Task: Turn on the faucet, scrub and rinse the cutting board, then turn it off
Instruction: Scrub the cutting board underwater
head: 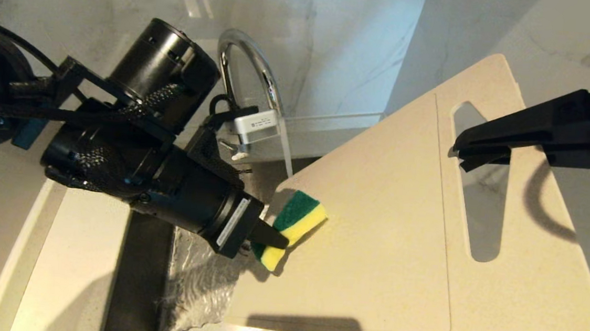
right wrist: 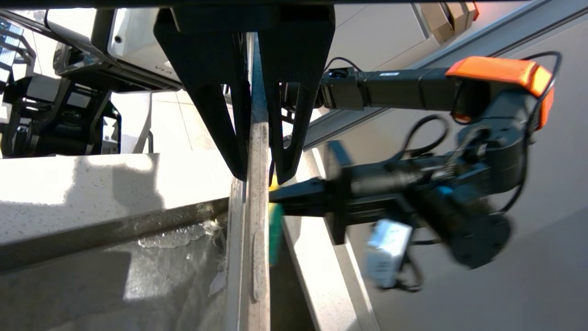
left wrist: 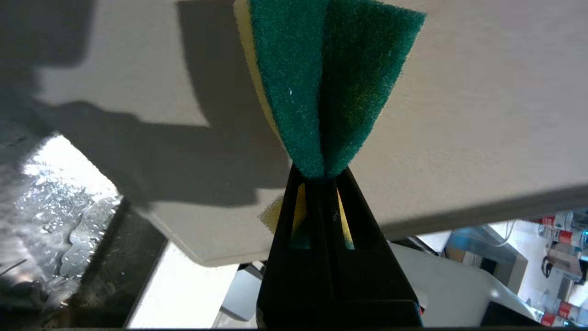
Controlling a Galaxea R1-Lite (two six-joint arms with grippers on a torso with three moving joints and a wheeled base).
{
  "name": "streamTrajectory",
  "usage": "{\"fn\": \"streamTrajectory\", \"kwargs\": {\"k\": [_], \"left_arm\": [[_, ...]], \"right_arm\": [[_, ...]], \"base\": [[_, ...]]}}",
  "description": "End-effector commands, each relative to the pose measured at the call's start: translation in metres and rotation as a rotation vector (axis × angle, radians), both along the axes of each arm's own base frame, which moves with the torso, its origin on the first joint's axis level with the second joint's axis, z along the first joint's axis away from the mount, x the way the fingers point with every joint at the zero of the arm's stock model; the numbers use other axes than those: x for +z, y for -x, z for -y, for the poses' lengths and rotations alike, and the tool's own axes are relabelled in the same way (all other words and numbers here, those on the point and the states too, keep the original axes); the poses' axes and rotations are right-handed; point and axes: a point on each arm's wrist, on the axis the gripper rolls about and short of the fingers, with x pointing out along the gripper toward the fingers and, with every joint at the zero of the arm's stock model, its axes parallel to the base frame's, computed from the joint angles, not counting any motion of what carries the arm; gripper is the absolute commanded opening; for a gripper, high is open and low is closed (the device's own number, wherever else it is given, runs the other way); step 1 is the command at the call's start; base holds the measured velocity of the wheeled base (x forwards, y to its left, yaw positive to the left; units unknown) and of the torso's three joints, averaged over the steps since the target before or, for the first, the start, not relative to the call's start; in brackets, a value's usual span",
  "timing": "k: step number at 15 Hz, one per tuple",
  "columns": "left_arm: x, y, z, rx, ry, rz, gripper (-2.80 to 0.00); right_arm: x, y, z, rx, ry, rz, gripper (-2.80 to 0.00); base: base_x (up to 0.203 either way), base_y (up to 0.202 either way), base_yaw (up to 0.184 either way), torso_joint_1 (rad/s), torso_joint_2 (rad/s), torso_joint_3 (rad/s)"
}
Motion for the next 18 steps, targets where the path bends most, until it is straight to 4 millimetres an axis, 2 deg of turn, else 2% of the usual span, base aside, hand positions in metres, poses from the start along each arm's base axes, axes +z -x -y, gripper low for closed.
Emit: {"fn": "streamTrajectory", "kwargs": {"k": [1,4,7,9,14,16,18], "left_arm": [[-0.018,-0.009,0.01,-0.001,-0.041,-0.036,-2.8],[-0.029,-0.012,0.009,0.01,-0.072,-0.06,-2.8],[-0.042,-0.02,-0.004,0.055,-0.095,-0.082,-2.8],[-0.053,-0.026,-0.02,0.104,-0.107,-0.093,-2.8],[-0.061,-0.04,-0.082,0.266,-0.126,-0.106,-2.8],[-0.058,-0.043,-0.102,0.311,-0.131,-0.085,-2.8],[-0.051,-0.045,-0.112,0.401,-0.167,-0.034,-2.8]], "right_arm": [[0.0,0.001,0.0,0.011,-0.007,-0.007,-2.8],[0.001,0.001,0.0,0.015,-0.009,-0.005,-2.8],[0.002,0.0,0.0,0.015,-0.015,0.011,-2.8],[0.002,-0.001,-0.001,0.016,-0.014,0.01,-2.8],[0.001,-0.003,-0.001,0.022,-0.015,0.002,-2.8],[-0.001,-0.008,-0.004,0.025,-0.011,-0.008,-2.8],[-0.001,-0.013,-0.006,0.025,-0.015,0.004,-2.8]], "base": [[0.0,0.0,0.0,0.0,0.0,0.0],[0.0,0.0,0.0,0.0,0.0,0.0],[0.0,0.0,0.0,0.0,0.0,0.0],[0.0,0.0,0.0,0.0,0.0,0.0],[0.0,0.0,0.0,0.0,0.0,0.0],[0.0,0.0,0.0,0.0,0.0,0.0],[0.0,0.0,0.0,0.0,0.0,0.0]]}}
